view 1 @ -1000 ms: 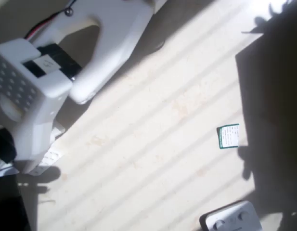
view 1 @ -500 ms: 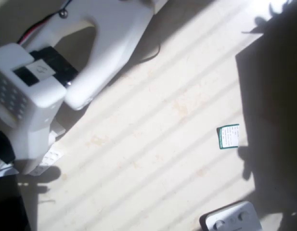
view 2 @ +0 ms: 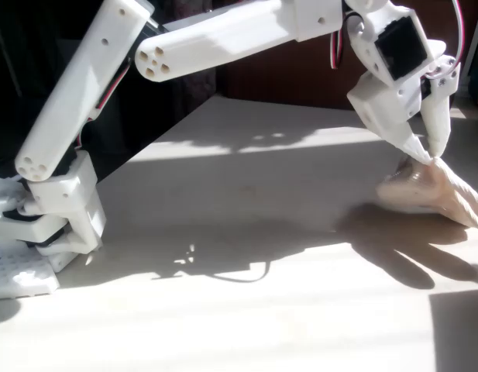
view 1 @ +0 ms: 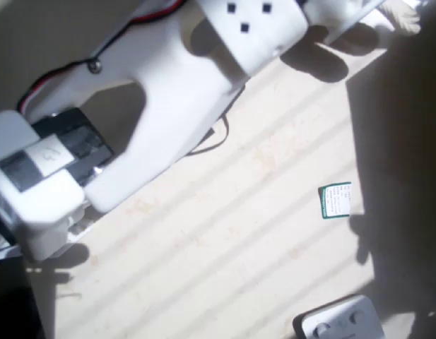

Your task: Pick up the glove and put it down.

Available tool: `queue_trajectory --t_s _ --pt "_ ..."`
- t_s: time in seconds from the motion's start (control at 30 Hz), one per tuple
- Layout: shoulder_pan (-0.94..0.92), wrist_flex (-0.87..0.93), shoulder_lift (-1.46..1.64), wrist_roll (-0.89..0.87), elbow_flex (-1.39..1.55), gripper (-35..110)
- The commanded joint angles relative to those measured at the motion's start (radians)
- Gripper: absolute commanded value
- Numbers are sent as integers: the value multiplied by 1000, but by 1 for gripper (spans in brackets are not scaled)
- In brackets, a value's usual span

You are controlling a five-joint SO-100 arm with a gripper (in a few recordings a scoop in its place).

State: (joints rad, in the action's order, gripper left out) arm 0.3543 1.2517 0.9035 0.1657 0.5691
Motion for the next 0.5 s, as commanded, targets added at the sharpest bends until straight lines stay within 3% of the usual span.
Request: queue_trajectory --t_s 0.0,0.47 --pt "-67 6 118 9 -35 0" --pt "-319 115 218 15 -35 0"
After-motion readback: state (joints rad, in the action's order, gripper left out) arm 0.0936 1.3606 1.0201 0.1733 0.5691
